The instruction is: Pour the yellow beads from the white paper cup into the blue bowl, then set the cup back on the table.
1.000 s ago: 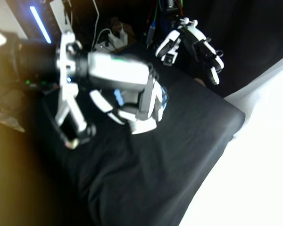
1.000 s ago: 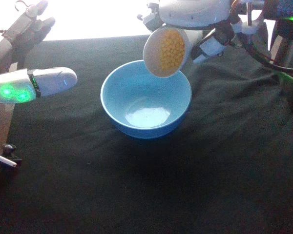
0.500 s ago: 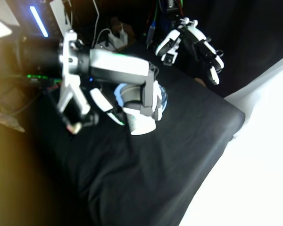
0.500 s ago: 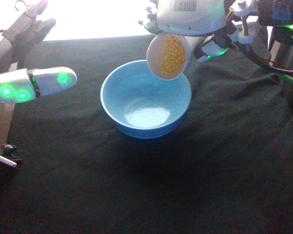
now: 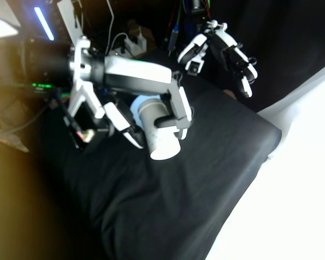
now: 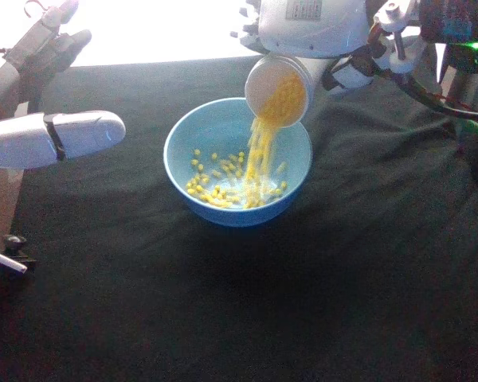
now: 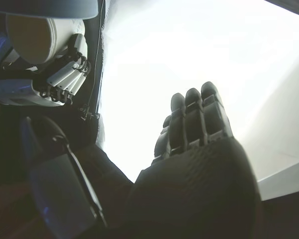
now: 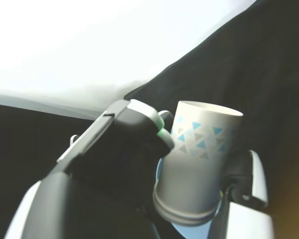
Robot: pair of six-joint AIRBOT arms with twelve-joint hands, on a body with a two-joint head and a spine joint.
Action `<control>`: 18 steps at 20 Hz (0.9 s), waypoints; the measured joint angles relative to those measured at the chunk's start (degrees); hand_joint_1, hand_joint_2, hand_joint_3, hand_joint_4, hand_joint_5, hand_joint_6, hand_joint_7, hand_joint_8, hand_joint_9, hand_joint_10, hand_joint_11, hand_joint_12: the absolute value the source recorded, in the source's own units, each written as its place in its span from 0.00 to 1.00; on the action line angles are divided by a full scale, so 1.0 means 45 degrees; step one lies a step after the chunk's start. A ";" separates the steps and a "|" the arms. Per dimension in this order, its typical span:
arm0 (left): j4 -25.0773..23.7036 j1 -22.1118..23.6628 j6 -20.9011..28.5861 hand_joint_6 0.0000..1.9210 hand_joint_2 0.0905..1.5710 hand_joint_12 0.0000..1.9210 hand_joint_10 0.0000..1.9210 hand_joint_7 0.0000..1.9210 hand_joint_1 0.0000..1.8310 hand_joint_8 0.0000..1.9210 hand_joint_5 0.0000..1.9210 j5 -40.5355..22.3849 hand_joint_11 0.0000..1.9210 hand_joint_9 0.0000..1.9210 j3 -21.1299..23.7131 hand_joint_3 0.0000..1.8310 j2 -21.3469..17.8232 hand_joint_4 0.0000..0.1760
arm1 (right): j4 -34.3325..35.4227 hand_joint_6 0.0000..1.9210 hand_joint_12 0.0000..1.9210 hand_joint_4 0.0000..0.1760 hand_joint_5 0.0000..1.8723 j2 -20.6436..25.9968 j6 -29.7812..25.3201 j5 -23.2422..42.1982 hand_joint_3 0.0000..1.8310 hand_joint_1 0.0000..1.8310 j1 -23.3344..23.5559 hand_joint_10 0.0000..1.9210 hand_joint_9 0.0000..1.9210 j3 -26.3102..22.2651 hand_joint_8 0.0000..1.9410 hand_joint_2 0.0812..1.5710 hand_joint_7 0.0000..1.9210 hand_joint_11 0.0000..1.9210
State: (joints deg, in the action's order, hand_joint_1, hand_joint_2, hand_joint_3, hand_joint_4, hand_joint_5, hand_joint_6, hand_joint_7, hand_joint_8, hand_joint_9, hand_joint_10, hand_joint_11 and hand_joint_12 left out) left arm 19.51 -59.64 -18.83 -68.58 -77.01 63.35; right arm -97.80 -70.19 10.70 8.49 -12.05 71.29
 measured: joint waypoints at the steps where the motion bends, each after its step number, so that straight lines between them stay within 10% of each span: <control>1: 0.0000 0.0005 0.0000 0.00 0.40 0.00 0.00 0.12 0.39 0.00 0.00 0.0005 0.08 0.10 0.0000 0.00 0.0000 0.37 | -0.0053 0.56 1.00 0.00 0.49 0.0000 0.0000 -0.0019 0.00 0.63 0.0000 1.00 0.64 -0.0019 0.98 0.71 0.54 0.70; 6: 0.0000 0.0000 0.0005 0.00 0.39 0.00 0.00 0.14 0.40 0.01 0.00 0.0010 0.09 0.10 -0.0005 0.00 0.0000 0.36 | -0.0277 0.57 1.00 0.00 0.48 0.0000 0.0000 -0.0049 0.00 0.63 0.0000 1.00 0.59 -0.0092 0.89 0.72 0.52 0.65; 8: 0.0000 0.0005 0.0005 0.00 0.39 0.01 0.01 0.15 0.39 0.01 0.00 0.0019 0.10 0.11 0.0000 0.00 0.0000 0.40 | -0.0296 0.23 1.00 0.00 0.37 0.0000 0.0000 -0.0049 0.00 0.72 0.0000 1.00 0.62 -0.0107 0.88 0.72 0.53 0.67; 9: 0.0000 0.0005 0.0005 0.00 0.38 0.01 0.01 0.15 0.40 0.01 0.00 0.0019 0.10 0.11 -0.0005 0.00 0.0000 0.36 | -0.0335 0.58 1.00 0.00 0.40 0.0000 0.0000 -0.0049 0.01 0.63 0.0000 1.00 0.63 -0.0107 0.93 0.75 0.53 0.69; 10: 0.0000 0.0005 0.0005 0.00 0.38 0.01 0.00 0.15 0.40 0.01 0.00 0.0019 0.10 0.11 -0.0005 0.00 0.0000 0.40 | -0.0345 0.32 1.00 0.00 0.31 0.0000 0.0000 -0.0049 0.01 0.71 0.0000 1.00 0.57 -0.0107 0.75 0.74 0.44 0.64; 12: 0.0000 0.0000 0.0005 0.00 0.39 0.01 0.00 0.15 0.41 0.01 0.00 0.0029 0.10 0.11 0.0000 0.00 0.0000 0.37 | -0.0418 0.05 1.00 0.57 0.21 0.0000 0.0000 -0.0053 0.00 0.70 0.0000 1.00 0.61 -0.0112 0.85 0.75 0.51 0.65; 13: 0.0000 0.0000 0.0005 0.00 0.39 0.01 0.00 0.14 0.40 0.00 0.00 0.0029 0.09 0.10 -0.0005 0.00 0.0000 0.36 | -0.0457 0.03 1.00 0.52 0.20 0.0000 0.0000 -0.0053 0.02 0.65 0.0000 1.00 0.64 -0.0117 0.97 0.83 0.48 0.69; 14: 0.0000 0.0000 0.0005 0.00 0.39 0.01 0.00 0.12 0.40 0.00 0.00 0.0034 0.09 0.10 -0.0005 0.00 0.0000 0.31 | -0.0481 0.60 1.00 0.00 0.32 0.0000 0.0000 -0.0049 0.02 0.60 0.0000 1.00 0.68 -0.0121 0.98 0.81 0.52 0.75; 16: 0.0005 0.0005 0.0005 0.00 0.39 0.00 0.00 0.11 0.39 0.00 0.00 0.0039 0.09 0.10 -0.0005 0.00 0.0000 0.28 | -0.0486 0.72 1.00 0.00 0.37 0.0000 0.0000 -0.0044 0.00 0.59 0.0000 1.00 0.67 -0.0146 0.92 0.80 0.52 0.75; 17: 0.0000 0.0005 0.0005 0.00 0.39 0.00 0.00 0.12 0.40 0.00 0.00 0.0039 0.09 0.10 -0.0005 0.00 0.0000 0.34 | -0.0495 0.34 1.00 0.00 0.29 0.0000 0.0000 -0.0053 0.00 0.69 0.0000 1.00 0.63 -0.0146 0.78 0.78 0.42 0.70; 18: 0.0000 0.0000 0.0005 0.00 0.39 0.00 0.00 0.13 0.40 0.01 0.00 0.0039 0.09 0.10 -0.0005 0.00 0.0000 0.32 | -0.0515 0.16 1.00 0.00 0.33 0.0000 0.0000 -0.0083 0.00 0.68 0.0000 1.00 0.64 -0.0160 0.85 0.78 0.49 0.71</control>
State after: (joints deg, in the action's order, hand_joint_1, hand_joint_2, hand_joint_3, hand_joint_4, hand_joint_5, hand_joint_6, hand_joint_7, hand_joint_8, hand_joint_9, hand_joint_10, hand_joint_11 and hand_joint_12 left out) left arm 19.51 -59.64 -18.81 -68.40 -77.03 63.35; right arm -100.12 -70.19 10.70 8.12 -12.05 70.57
